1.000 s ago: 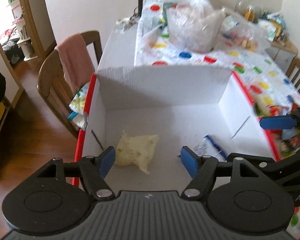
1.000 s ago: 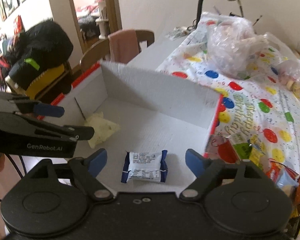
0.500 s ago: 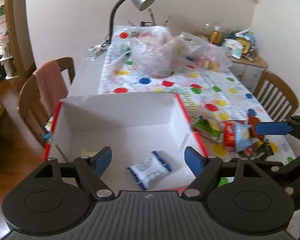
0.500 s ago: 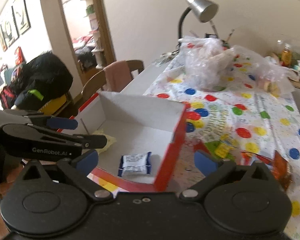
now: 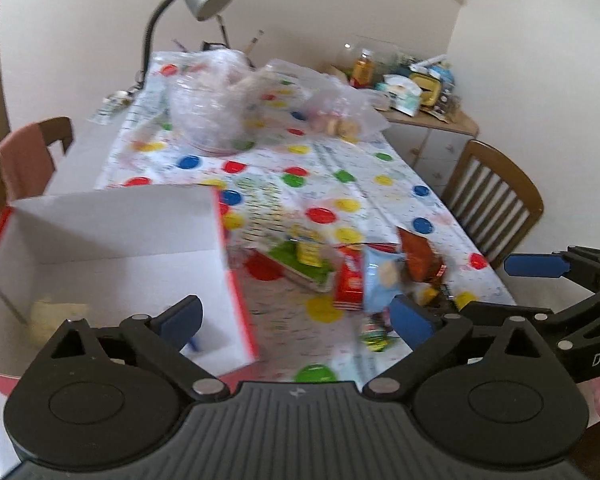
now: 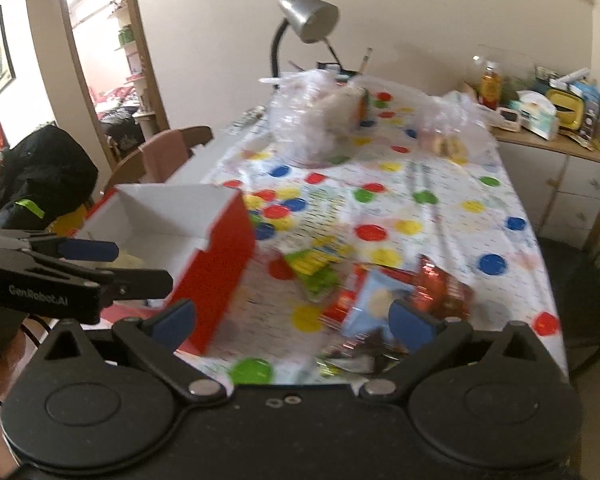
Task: Organize snacks
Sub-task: 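Grasp a dark chocolate packet with the right tool while the left tool grasps another, then carry both dark packets over the box and release them inside, then move both tools back toward the remaining snack pile, then grasp the brown Oreo bag with the right tool while the left tool grasps the green-and-white cup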
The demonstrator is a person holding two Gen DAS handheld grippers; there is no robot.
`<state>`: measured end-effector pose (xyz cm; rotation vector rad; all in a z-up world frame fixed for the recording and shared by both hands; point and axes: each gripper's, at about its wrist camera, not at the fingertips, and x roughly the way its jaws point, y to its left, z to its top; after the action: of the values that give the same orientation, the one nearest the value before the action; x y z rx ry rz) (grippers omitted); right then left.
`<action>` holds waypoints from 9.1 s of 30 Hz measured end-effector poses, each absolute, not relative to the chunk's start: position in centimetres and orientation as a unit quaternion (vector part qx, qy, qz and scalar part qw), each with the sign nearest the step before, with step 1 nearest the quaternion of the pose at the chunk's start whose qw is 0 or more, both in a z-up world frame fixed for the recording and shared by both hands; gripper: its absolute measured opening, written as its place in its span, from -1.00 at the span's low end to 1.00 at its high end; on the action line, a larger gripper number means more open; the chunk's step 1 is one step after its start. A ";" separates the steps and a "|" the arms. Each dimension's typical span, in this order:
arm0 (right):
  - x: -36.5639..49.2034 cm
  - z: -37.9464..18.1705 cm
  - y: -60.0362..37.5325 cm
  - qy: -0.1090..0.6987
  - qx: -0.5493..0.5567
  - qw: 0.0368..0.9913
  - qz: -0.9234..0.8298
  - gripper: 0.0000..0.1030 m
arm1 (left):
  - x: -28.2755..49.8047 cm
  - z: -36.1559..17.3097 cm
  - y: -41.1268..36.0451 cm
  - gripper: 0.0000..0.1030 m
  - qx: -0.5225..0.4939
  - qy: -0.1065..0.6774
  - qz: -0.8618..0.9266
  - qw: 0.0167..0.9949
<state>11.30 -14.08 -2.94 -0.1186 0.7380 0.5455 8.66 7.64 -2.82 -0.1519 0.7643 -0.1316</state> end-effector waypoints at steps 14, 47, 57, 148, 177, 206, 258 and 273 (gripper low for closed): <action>16.6 -9.3 -21.7 0.416 -0.104 0.865 0.261 0.96 | 14.4 -8.9 -1.6 0.96 -0.034 0.439 -0.070 0.895; 21.3 -15.7 -21.3 0.458 -0.136 0.814 0.330 -0.08 | 20.4 -14.6 -7.0 -0.16 -0.001 0.517 -0.101 0.850; 20.0 -14.9 -22.4 0.448 -0.096 0.834 0.309 -0.46 | 19.2 -14.3 -5.9 -0.51 -0.023 0.507 -0.096 0.856; 16.9 -11.7 10.7 0.416 -0.131 0.832 0.343 -0.68 | 11.1 -10.7 27.5 -0.52 -0.075 0.501 0.055 0.860; 13.6 -7.3 7.2 0.404 -0.105 0.844 0.337 0.00 | 8.6 -7.0 24.2 0.23 -0.066 0.450 0.041 0.890; 11.1 -0.9 -10.8 0.338 -0.047 0.888 0.308 0.99 | 8.2 -1.6 10.0 0.62 -0.062 0.370 -0.052 0.926; 28.3 -14.1 -19.1 0.375 -0.341 0.774 0.378 0.15 | 18.7 -16.5 -5.0 -0.10 -0.049 0.524 -0.002 0.850; 26.8 -13.4 -21.0 0.382 -0.276 0.816 0.335 -0.41 | 18.0 -16.6 -4.3 -0.34 -0.062 0.513 -0.001 0.856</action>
<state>26.81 -20.99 -13.35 -0.5879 0.8145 0.7133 17.96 -4.33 -16.57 -0.1294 1.0792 -0.0028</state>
